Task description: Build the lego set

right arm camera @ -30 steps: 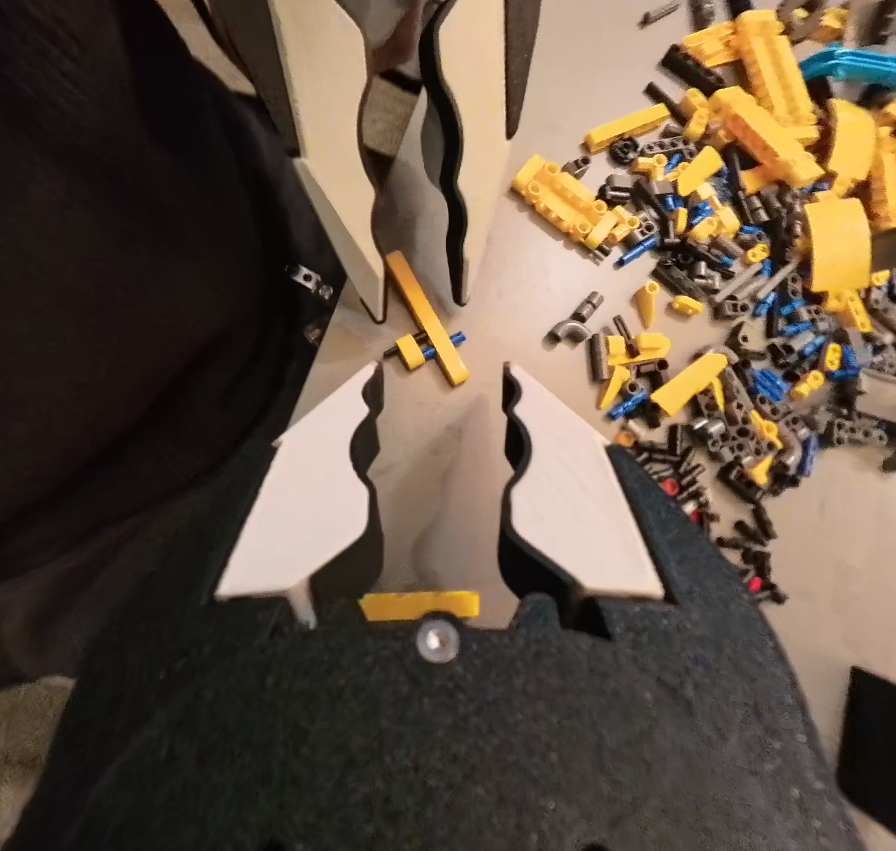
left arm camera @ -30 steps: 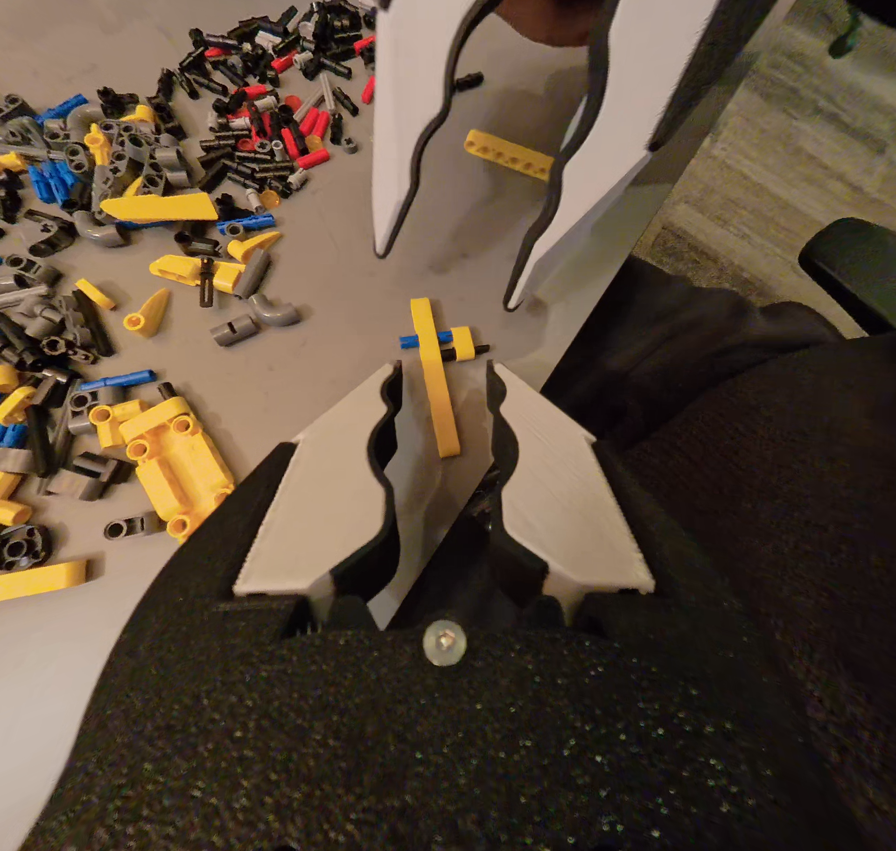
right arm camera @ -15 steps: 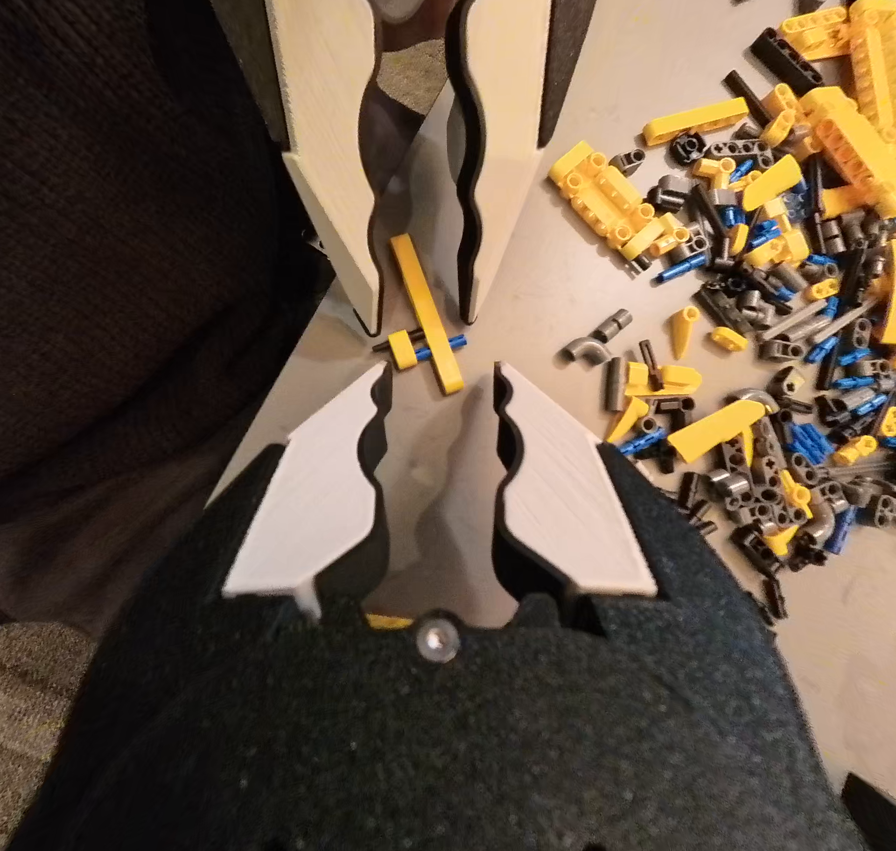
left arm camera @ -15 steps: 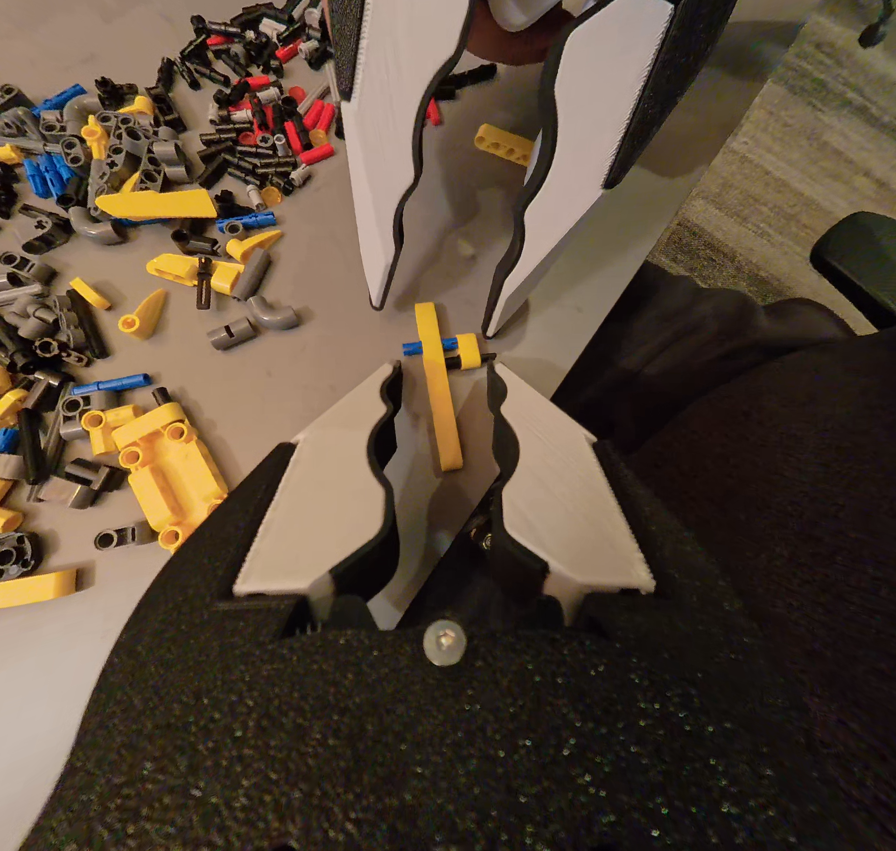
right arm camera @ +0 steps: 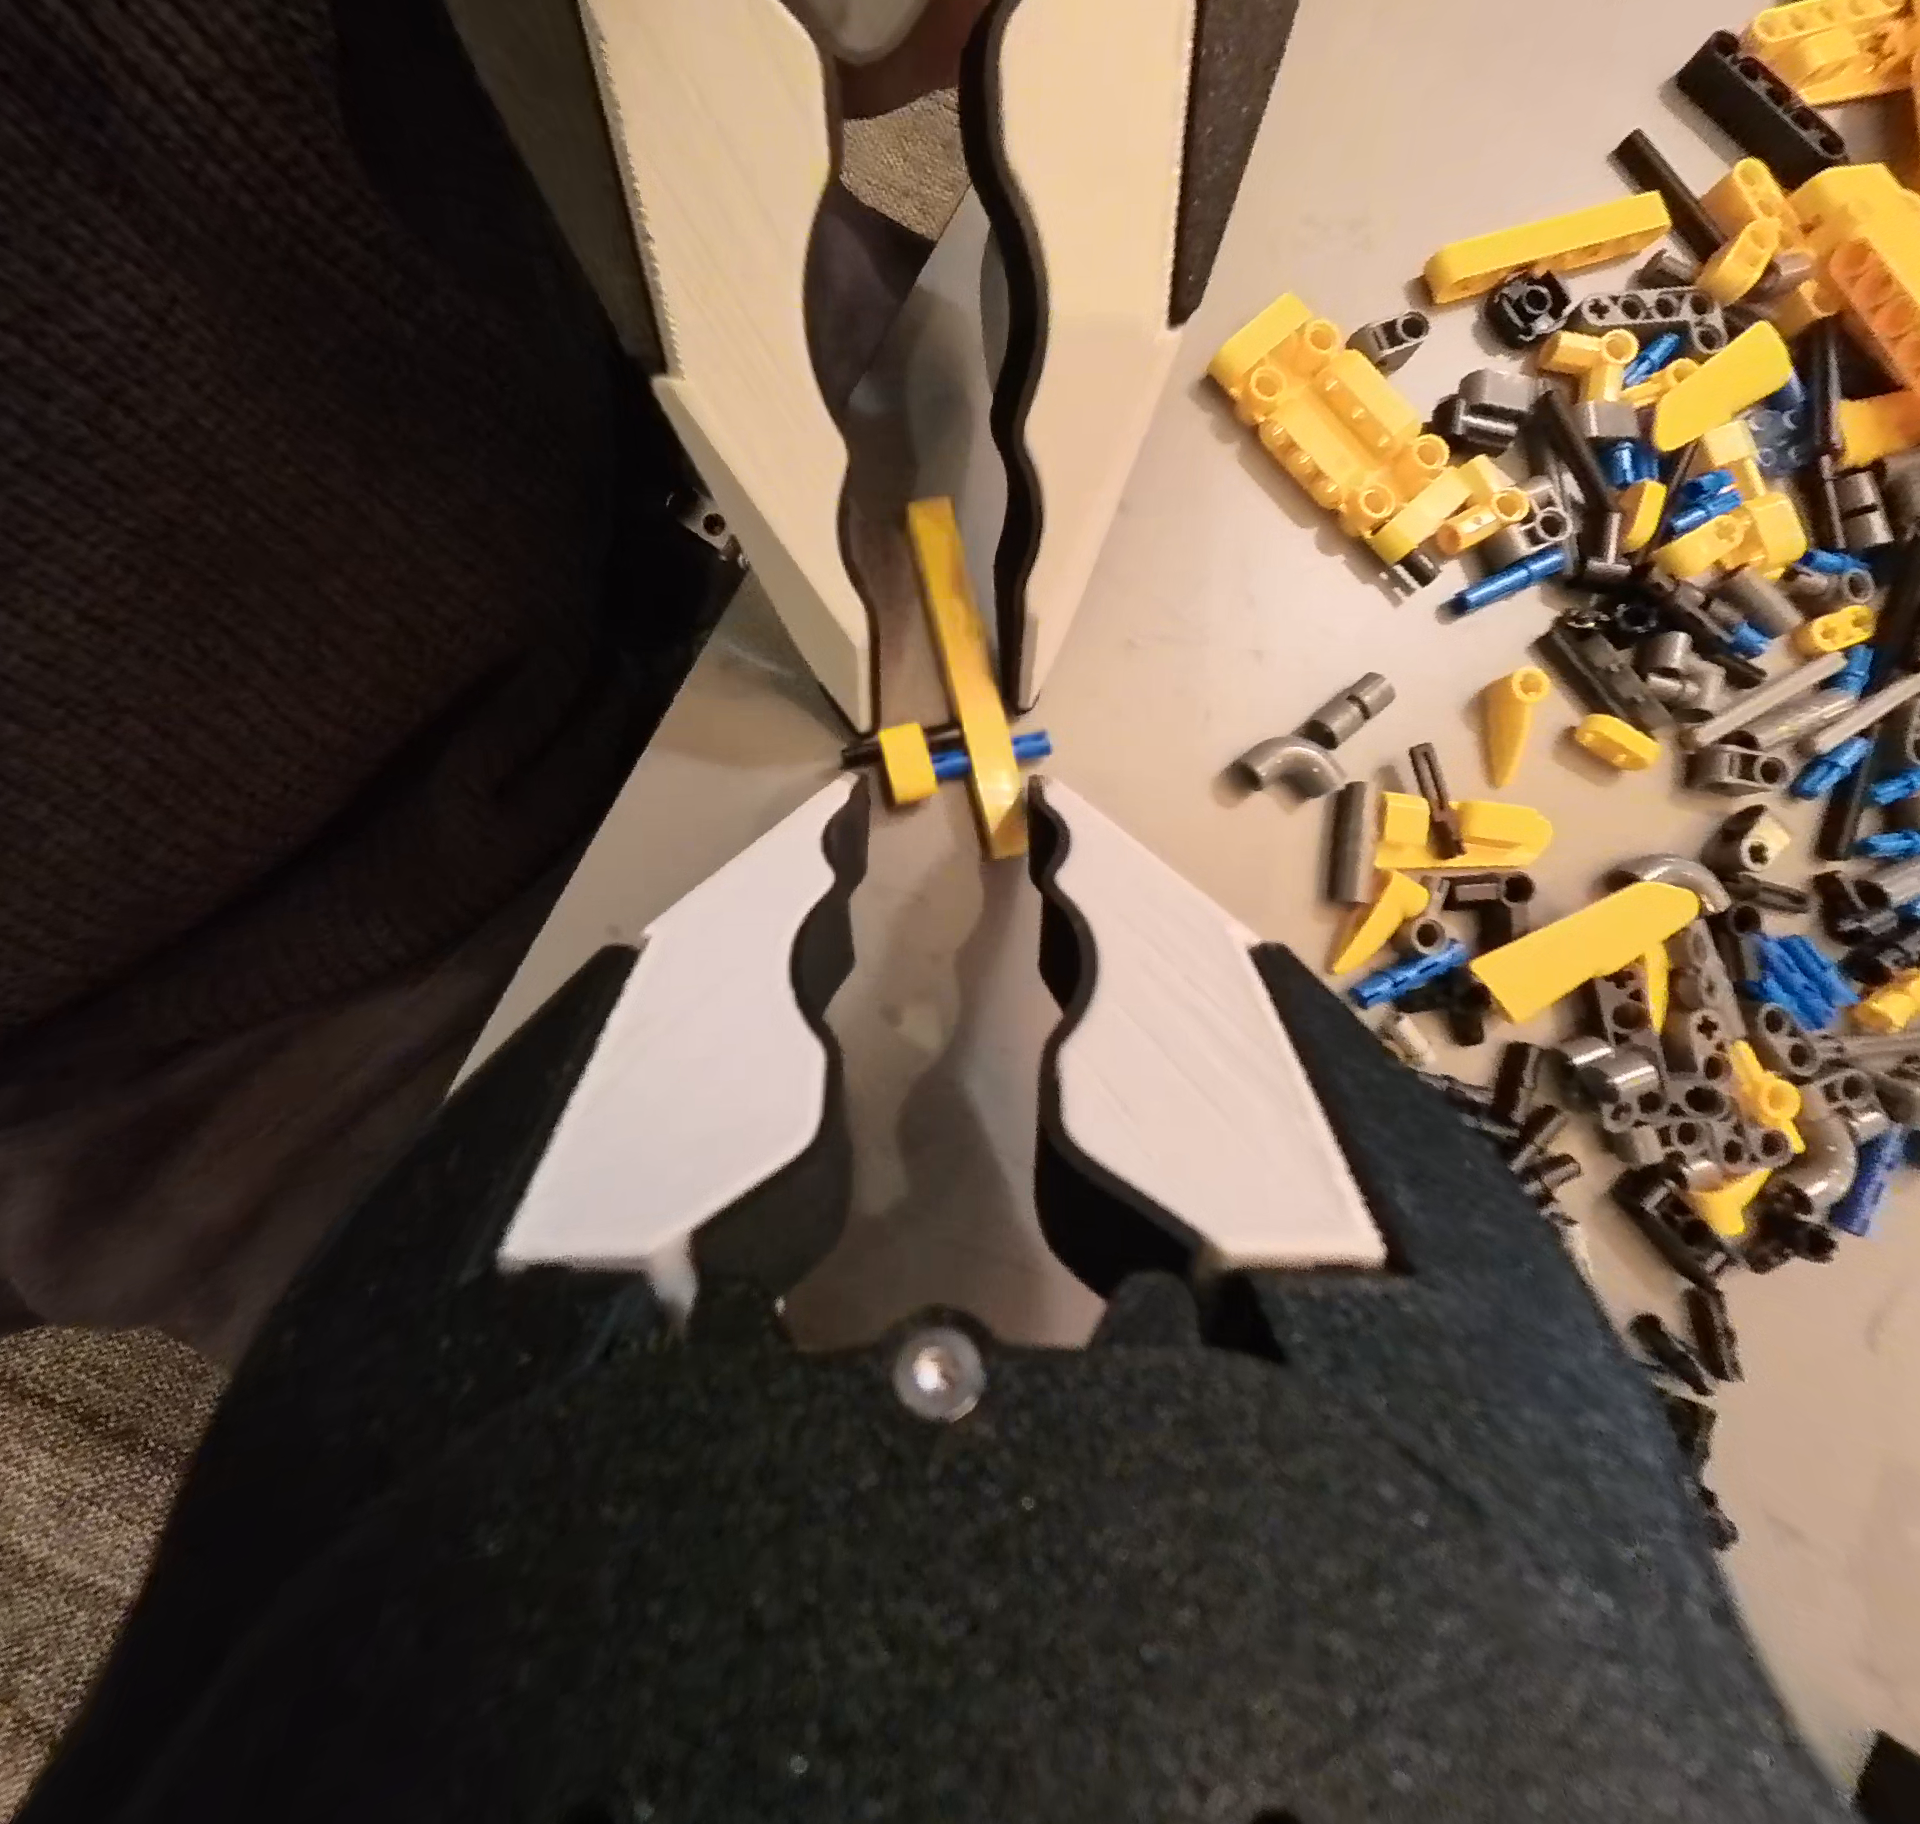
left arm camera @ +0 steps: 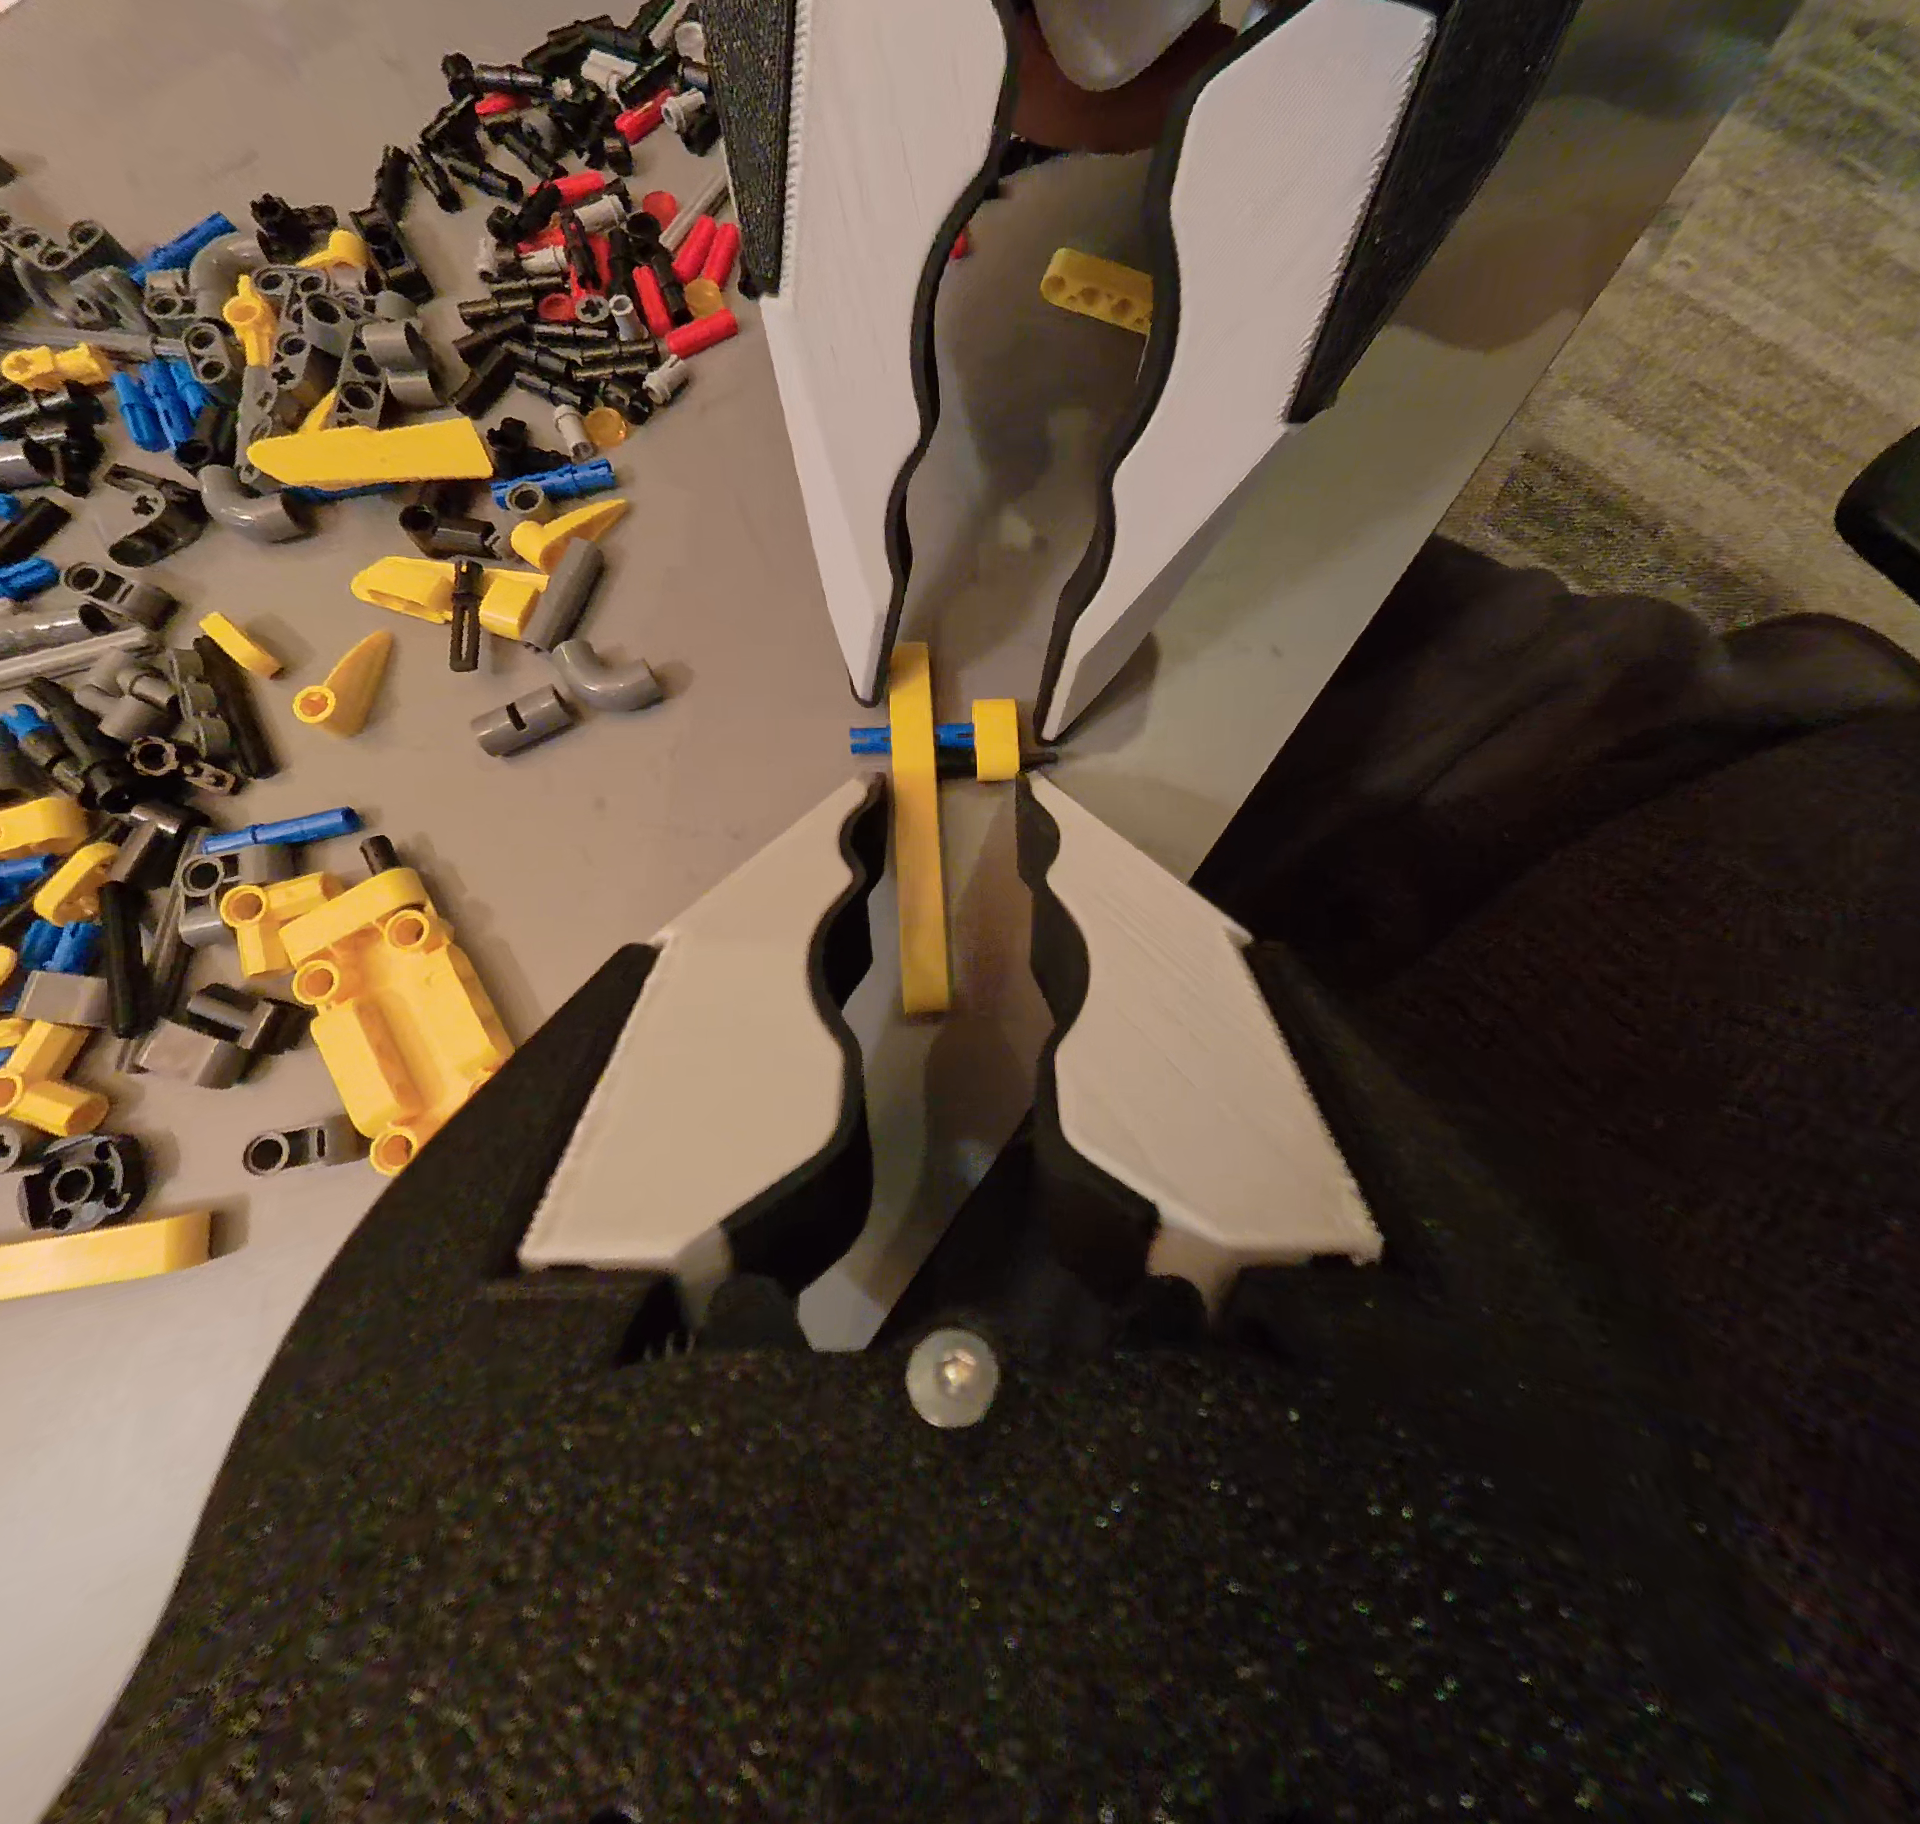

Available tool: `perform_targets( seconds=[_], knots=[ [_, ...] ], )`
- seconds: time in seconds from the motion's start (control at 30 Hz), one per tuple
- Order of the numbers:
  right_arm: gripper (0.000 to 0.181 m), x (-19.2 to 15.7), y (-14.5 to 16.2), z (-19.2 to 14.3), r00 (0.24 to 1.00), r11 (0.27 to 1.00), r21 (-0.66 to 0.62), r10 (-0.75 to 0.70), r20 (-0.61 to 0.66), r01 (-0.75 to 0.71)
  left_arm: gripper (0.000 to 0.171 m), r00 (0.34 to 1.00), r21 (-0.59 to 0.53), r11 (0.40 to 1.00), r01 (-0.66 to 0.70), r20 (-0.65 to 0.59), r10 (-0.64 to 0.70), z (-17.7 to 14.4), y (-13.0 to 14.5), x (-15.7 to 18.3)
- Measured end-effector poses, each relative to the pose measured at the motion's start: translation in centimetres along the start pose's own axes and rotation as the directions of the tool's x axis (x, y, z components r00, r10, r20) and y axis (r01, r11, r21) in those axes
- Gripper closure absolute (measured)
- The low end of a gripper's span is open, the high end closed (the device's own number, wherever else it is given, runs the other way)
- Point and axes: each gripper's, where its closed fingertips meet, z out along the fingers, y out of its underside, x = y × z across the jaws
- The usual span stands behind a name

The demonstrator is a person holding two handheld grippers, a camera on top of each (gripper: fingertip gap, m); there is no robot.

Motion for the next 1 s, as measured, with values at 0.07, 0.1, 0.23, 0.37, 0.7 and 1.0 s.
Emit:
perform_targets(
  seconds=[0.07,0.1,0.23,0.37,0.7,1.0],
  knots=[
    [0.152,0.0,0.0,0.0,1.0,1.0,0.001,0.001,-0.003,-0.001,0.148,1.0,0.002,1.0,-0.002,-0.008,0.002,0.0,0.0,0.1],
    [0.153,0.0,0.0,0.0,1.0,1.0,0.002,0.001,-0.005,-0.001,0.148,1.0,0.003,1.0,-0.006,-0.012,0.006,0.1,0.0,0.2],
    [0.155,0.0,0.0,0.0,1.0,1.0,-0.002,-0.001,-0.006,0.001,0.149,1.0,0.002,1.0,-0.017,-0.011,0.017,0.1,0.0,0.2],
    [0.154,0.1,0.1,-0.1,1.0,1.0,-0.013,-0.006,-0.024,0.006,0.148,1.0,0.002,1.0,-0.011,-0.02,0.011,0.0,0.0,0.3],
    [0.153,0.6,0.2,-1.6,0.998,1.0,-0.009,0.006,-0.057,-0.006,0.147,1.0,0.009,1.0,-0.006,-0.025,0.006,0.0,0.0,0.3],
    [0.158,-0.3,1.0,-1.0,0.997,0.998,-0.046,0.031,-0.076,-0.035,0.151,0.999,0.001,1.0,-0.021,-0.024,0.021,0.1,-0.1,0.2]
  ],
)
